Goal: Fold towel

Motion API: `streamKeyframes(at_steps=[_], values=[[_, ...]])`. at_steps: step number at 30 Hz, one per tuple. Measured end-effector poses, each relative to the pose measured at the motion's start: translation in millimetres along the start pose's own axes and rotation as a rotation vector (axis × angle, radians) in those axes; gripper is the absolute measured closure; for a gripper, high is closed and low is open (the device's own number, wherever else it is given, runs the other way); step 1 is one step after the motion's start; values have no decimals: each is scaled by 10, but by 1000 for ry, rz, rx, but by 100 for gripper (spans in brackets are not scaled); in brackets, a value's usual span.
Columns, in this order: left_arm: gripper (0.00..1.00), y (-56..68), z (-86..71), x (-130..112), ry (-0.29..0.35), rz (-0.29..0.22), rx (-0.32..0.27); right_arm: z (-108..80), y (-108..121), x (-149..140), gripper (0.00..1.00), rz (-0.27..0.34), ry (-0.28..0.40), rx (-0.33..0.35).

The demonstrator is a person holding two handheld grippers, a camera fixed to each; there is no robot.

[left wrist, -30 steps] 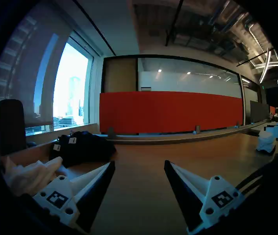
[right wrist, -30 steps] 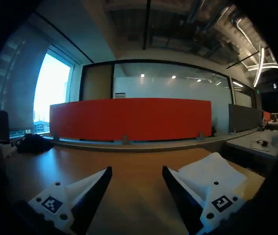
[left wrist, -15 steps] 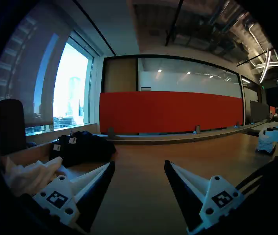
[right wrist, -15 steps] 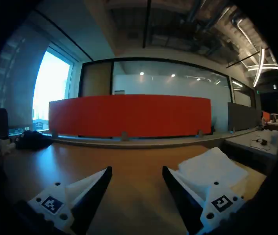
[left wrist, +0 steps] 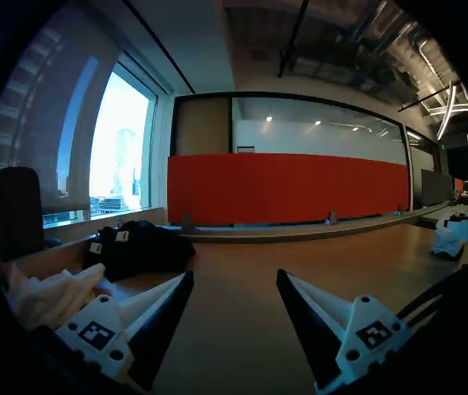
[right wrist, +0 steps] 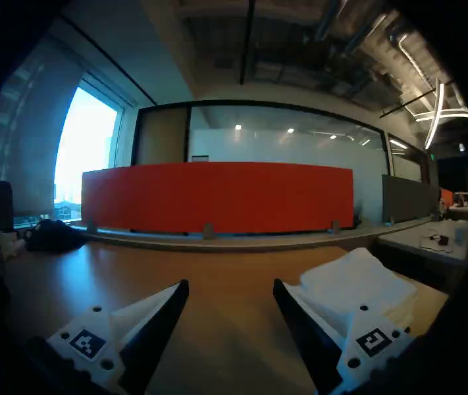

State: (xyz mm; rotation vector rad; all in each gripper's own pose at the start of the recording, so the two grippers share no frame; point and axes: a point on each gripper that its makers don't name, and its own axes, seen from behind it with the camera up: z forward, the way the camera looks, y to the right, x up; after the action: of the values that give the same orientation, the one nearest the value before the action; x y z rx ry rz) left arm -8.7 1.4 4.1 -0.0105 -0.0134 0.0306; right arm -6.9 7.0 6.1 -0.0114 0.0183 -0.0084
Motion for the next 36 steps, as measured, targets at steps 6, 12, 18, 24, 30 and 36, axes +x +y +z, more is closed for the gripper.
streamKeyframes(at_steps=[6,12,18,24,30,36], values=[[7,1,0,-1,0,0,0,-9,-12,7,1,1,1,4],[7,-1,-2,-1,0,0,0,-19,-18,13,1,1,1,5],[7,-4,1,0,0,0,0,-20,-18,5,1,1,1,6],[7,-4,4,0,0,0,0,-20,-15,-8,1,2,1,5],[7,-6,5,-2,0,0,0,-21,-17,-11,1,2,1,5],[7,1,7,-12,1,0,0,-21,-23,-5,1,1,1,5]])
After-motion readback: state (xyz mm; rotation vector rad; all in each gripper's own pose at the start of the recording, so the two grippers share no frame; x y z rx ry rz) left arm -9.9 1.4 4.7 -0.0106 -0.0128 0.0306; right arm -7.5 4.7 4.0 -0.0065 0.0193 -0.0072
